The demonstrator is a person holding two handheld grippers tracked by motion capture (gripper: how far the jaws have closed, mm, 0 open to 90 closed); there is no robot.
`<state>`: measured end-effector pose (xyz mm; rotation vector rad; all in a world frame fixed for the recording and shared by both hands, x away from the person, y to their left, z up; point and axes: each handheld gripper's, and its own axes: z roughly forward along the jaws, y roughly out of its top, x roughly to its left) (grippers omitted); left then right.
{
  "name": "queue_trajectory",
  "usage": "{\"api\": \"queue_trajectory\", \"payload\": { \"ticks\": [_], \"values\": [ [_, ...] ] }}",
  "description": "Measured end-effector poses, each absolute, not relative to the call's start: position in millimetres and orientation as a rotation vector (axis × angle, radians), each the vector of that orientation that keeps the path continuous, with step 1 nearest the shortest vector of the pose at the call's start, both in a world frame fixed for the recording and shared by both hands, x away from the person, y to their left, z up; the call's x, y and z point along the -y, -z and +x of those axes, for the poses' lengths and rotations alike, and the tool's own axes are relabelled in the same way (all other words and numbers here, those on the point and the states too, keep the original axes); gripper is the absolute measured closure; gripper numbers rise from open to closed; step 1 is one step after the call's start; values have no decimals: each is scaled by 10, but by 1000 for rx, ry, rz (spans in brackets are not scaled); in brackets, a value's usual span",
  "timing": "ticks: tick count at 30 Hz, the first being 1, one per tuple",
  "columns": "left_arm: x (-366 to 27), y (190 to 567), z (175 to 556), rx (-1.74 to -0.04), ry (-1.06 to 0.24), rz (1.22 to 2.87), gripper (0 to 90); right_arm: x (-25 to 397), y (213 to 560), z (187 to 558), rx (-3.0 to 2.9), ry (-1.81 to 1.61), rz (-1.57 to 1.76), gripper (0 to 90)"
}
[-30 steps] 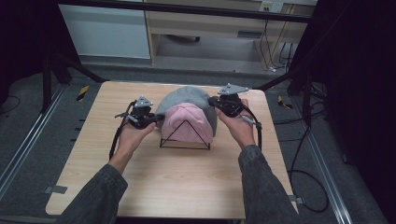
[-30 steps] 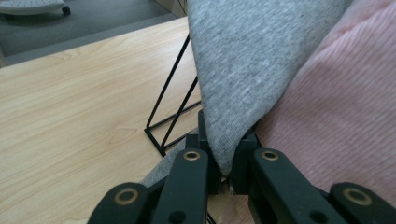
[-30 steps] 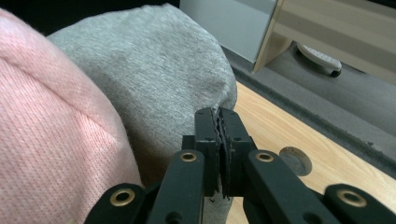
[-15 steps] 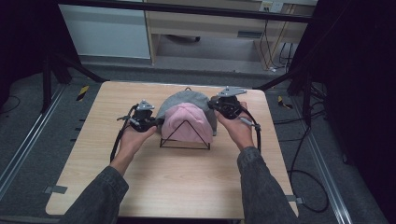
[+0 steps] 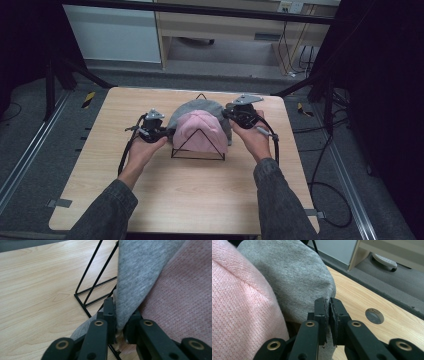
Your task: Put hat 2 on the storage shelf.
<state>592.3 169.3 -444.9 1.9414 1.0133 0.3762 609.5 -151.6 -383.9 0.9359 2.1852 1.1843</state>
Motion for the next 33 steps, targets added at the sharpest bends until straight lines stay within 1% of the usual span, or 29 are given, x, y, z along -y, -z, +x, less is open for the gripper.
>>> {"api": "queue_trajectory", "payload": {
  "ticks": [2,5,10,12,16,20,22,25,29,31,33],
  "values": [
    [-1705,4452,5922,-1025,-381,1933,764,1519,3847,6098,-2188,-1180,932,820],
    [-1725,4453,5916,-1033,-385,1919,724,1523,3849,6088,-2183,-1184,944,776],
    [-1762,4441,5894,-1045,-400,1915,641,1524,3842,6054,-2179,-1187,962,654],
    [-1781,4414,5874,-1044,-410,1905,611,1532,3818,6030,-2170,-1193,969,616],
    [-1816,4344,5816,-1038,-418,1895,565,1567,3738,5959,-2148,-1214,968,573],
    [-1864,4228,5704,-1033,-429,1870,495,1650,3658,5827,-2113,-1247,982,507],
    [-1895,4165,5635,-1034,-443,1874,441,1701,3649,5756,-2096,-1250,996,456],
    [-1972,4110,5515,-1041,-429,1885,308,1804,3699,5612,-2062,-1234,1045,358],
    [-2098,4145,5334,-1050,-435,1963,162,1945,3860,5414,-2042,-1192,1115,248],
    [-2181,4203,5253,-1063,-433,2001,126,2011,3975,5305,-2042,-1171,1157,202],
    [-2277,4274,5187,-1068,-436,2033,109,2057,4070,5229,-2038,-1152,1180,184]
  ]
}}
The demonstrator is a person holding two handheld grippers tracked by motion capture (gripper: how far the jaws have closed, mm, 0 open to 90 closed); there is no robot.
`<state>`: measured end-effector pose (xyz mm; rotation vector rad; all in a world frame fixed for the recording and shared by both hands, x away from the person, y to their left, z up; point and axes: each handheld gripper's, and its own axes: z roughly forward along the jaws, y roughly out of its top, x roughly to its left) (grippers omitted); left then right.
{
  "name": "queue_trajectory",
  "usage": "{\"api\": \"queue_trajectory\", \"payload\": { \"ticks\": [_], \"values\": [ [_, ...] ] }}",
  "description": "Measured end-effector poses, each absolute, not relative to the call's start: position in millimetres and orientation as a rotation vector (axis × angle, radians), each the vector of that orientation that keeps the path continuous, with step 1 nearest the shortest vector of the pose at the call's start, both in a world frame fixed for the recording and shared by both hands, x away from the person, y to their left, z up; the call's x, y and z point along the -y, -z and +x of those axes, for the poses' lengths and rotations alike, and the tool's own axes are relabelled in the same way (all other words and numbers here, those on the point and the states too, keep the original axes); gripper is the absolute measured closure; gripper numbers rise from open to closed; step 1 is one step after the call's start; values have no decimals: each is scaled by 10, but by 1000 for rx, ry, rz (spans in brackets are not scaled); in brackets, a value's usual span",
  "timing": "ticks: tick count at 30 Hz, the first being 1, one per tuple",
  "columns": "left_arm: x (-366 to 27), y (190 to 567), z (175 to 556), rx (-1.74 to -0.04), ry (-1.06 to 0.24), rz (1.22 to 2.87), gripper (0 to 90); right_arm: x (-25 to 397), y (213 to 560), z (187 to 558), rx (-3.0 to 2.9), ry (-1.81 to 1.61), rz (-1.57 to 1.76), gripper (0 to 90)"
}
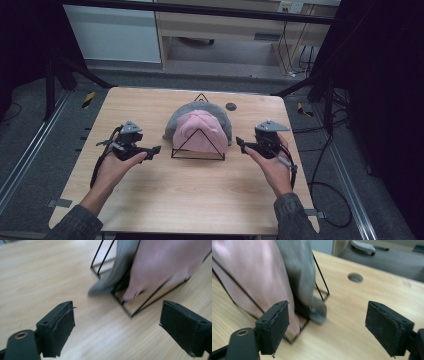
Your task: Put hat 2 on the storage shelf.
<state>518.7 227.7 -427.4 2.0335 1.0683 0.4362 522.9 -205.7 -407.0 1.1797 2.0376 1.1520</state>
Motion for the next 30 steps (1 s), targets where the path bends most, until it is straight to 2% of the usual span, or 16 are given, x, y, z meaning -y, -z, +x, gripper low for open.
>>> {"api": "queue_trajectory", "payload": {
  "ticks": [8,17,23,26,30],
  "values": [
    [-2547,4651,5037,-1119,-402,2123,81,2184,4436,5016,-2056,-1108,1265,132],
    [-2597,4940,4993,-1154,-343,2181,55,2222,4786,4935,-2134,-1021,1372,82],
    [-2618,4987,4982,-1132,-385,2189,41,2197,4981,4912,-2198,-936,1391,72],
    [-2657,5041,4969,-1078,-446,2190,21,2162,5097,4899,-2207,-891,1351,4],
    [-2686,5077,4944,-1061,-466,2152,17,2163,5127,4882,-2179,-930,1345,3]
  ]
}}
